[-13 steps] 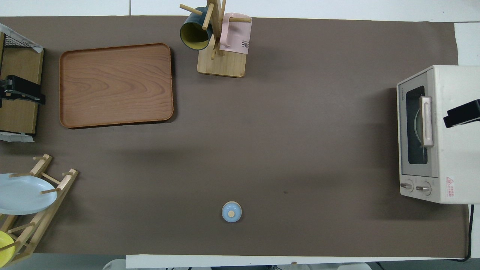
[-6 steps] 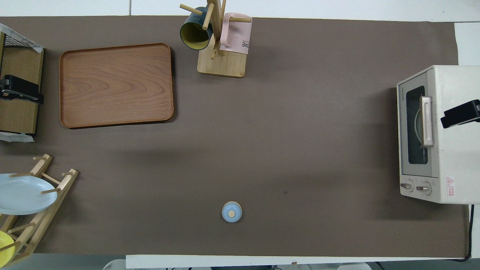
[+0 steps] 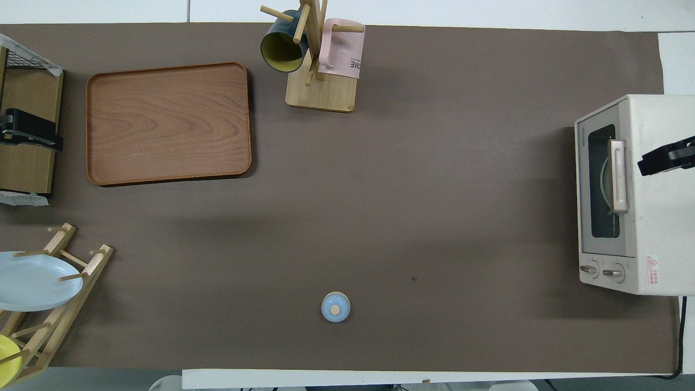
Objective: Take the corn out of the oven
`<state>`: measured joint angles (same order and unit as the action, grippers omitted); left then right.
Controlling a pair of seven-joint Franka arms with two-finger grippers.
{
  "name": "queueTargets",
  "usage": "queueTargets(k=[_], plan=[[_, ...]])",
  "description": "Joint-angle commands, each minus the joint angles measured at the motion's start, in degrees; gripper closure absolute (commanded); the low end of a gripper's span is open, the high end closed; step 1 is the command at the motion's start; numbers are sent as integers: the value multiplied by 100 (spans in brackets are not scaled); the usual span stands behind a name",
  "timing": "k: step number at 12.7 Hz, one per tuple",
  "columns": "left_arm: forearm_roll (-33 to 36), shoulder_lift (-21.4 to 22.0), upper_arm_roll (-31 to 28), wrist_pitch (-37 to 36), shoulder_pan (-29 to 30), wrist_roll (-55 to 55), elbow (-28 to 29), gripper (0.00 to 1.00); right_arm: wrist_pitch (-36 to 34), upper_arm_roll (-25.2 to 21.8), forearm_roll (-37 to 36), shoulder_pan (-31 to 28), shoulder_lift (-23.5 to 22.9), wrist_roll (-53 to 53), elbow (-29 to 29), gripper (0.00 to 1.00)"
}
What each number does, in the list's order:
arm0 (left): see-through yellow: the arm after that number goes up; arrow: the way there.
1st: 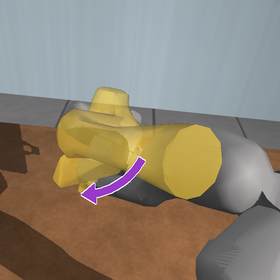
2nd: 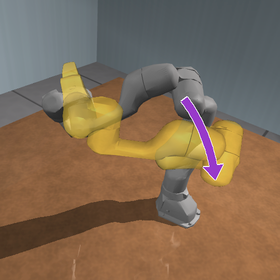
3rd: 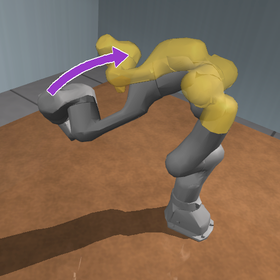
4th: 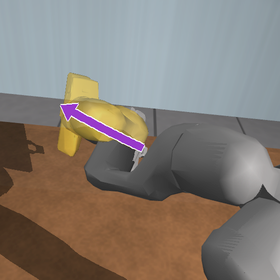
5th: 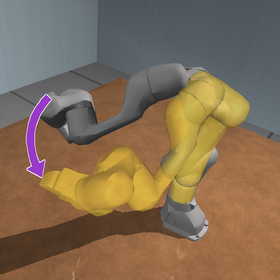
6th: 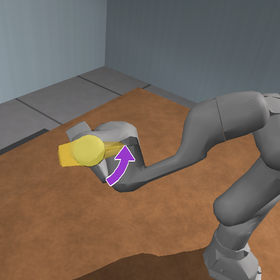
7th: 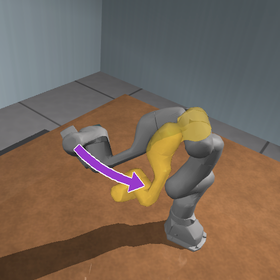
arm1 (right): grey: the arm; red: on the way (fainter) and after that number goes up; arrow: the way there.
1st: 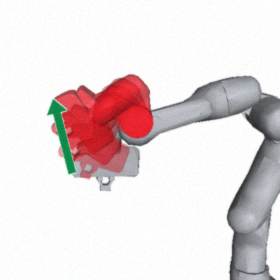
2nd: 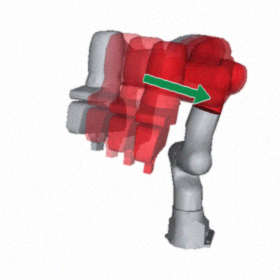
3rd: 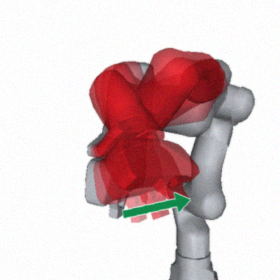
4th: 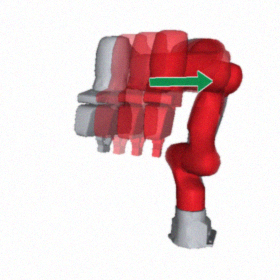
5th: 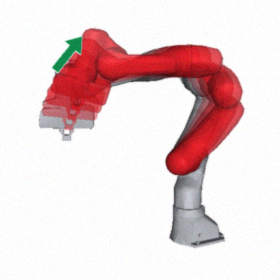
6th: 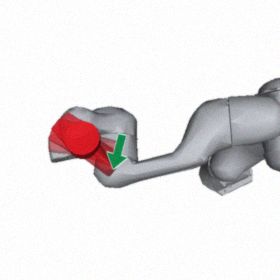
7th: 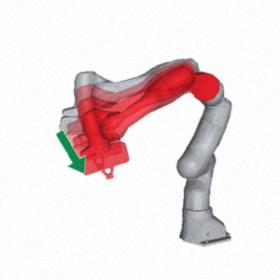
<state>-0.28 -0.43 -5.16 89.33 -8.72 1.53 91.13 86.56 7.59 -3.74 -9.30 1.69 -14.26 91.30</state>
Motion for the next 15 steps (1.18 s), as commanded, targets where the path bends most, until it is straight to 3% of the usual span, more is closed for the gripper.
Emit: queueTargets(k=[1, 7, 15], plan=[[46, 105, -29, -3, -24, -38, 71, 0, 798, 6, -144, 16, -1, -130, 852, 100], [46, 105, -29, -12, -24, -38, 62, 0, 1423, -3, -820, -124, -107, -244, 1609, 100], [46, 105, -29, -12, -24, -38, 71, 0, 1891, -3, -944, -318, -107, -227, 2129, 100]])
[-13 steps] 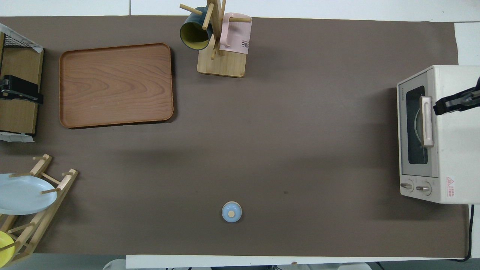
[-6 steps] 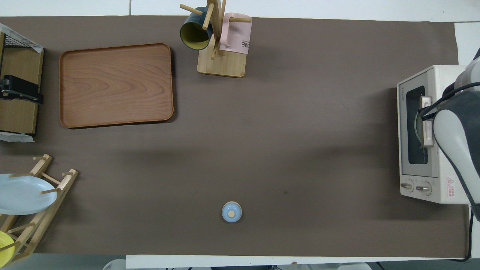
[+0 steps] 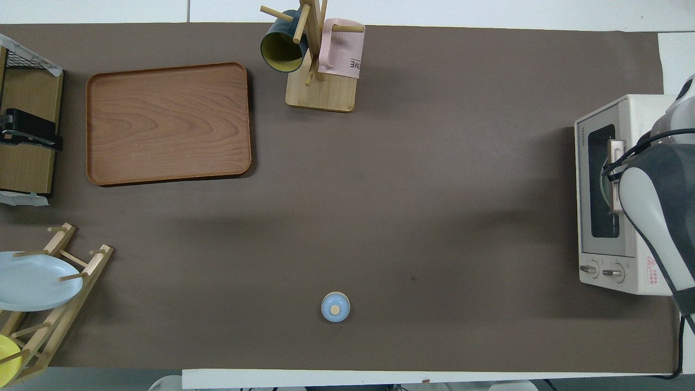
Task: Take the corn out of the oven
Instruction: 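Hook the oven door handle with the right gripper and pull it open, then reach the right gripper into the open toaster oven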
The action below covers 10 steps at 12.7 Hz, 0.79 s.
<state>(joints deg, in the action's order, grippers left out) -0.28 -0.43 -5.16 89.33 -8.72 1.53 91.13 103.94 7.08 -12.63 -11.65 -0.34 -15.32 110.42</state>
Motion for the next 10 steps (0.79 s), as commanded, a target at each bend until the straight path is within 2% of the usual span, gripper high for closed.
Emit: queueTargets(k=[1, 6, 10], plan=[[46, 105, -29, -12, -24, -38, 71, 0, 179, 48, -64, -83, 95, -120, 260, 100], [46, 105, -29, -12, -24, -38, 71, 0, 529, 56, -64, 22, -185, 46, 305, 100], [46, 105, -29, -12, -24, -38, 71, 0, 1100, 56, -55, 715, -694, 862, 296, 100]])
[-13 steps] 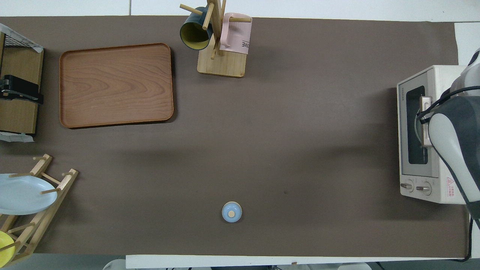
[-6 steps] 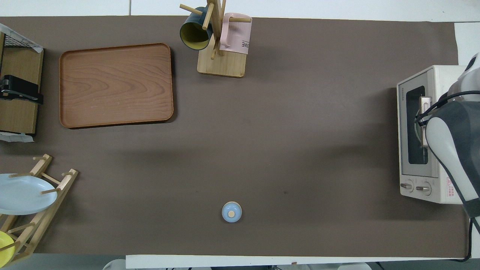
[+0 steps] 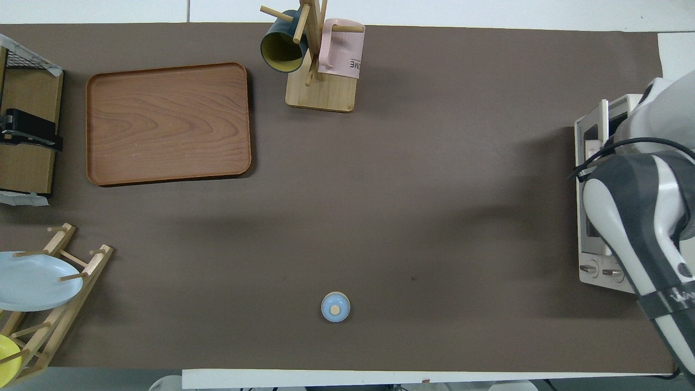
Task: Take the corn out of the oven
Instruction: 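Reach the right gripper into the open toaster oven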
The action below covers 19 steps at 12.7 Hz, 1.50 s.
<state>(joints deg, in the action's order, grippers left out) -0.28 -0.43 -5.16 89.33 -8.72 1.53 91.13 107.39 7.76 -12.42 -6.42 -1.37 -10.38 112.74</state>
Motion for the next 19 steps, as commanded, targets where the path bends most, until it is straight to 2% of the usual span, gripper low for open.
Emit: queueTargets(k=[1, 5, 7, 10, 13, 15, 16, 17, 18, 19], plan=[[46, 105, -29, -3, -24, -38, 71, 0, 923, -11, -77, 237, -749, 527, 56, 100], [46, 105, -29, -3, -24, -38, 71, 0, 1389, -11, -59, 255, -1216, 625, 3, 100], [46, 105, -29, -3, -24, -38, 71, 0, 1591, -11, -50, 447, -1444, 1027, -6, 100], [46, 105, -29, -12, -24, -38, 71, 0, 1873, -2, 2, 492, -1638, 1214, -6, 100], [46, 105, -29, -3, -24, -38, 71, 0, 1725, 365, 317, 484, -1683, 1399, -434, 99], [46, 105, -29, -12, -24, -38, 71, 0, 1016, 411, 363, 501, -1578, 1399, -970, 88], [46, 105, -29, -3, -24, -38, 71, 0, 586, 402, 363, 449, -1438, 1381, -1060, 73], [46, 105, -29, -3, -24, -38, 71, 0, 277, 393, 363, 327, -1332, 1372, -1043, 59], [46, 105, -29, -12, -24, -38, 71, 0, 74, 393, 354, 134, -1296, 1364, -991, 49], [46, 105, -29, -12, -24, -38, 71, 0, 28, 393, 354, -59, -1235, 1355, -834, 48]])
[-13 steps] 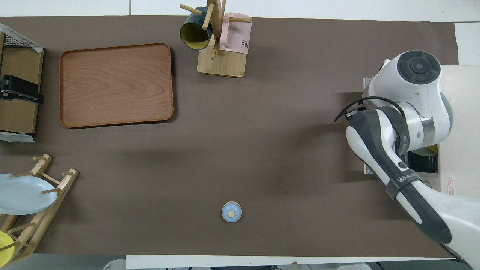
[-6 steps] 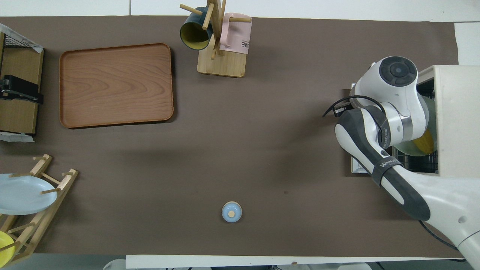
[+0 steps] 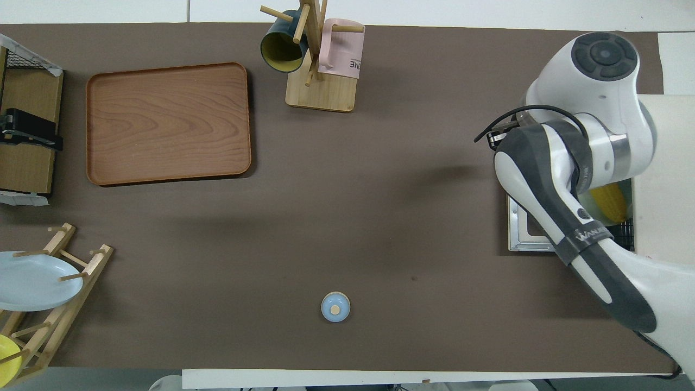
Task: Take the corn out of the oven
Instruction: 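Grasp the green plate of corn inside the oven with the right gripper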
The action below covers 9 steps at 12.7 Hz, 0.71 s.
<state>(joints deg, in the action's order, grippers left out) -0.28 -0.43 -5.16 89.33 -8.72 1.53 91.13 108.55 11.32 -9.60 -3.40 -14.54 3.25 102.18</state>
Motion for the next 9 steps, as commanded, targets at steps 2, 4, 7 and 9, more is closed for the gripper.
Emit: queueTargets(k=[2, 4, 7, 9], plan=[[46, 105, -29, -3, -24, -38, 71, 0, -88, 37, 72, -687, 162, -43, 433, 48], [46, 105, -29, -12, -24, -38, 71, 0, -88, 37, 72, -759, 215, -52, 574, 48], [46, 105, -29, -12, -24, -38, 71, 0, 35, 37, 72, -873, 311, -79, 847, 49], [46, 105, -29, -12, -24, -38, 71, 0, 52, 37, 63, -969, 311, -385, 856, 60]])
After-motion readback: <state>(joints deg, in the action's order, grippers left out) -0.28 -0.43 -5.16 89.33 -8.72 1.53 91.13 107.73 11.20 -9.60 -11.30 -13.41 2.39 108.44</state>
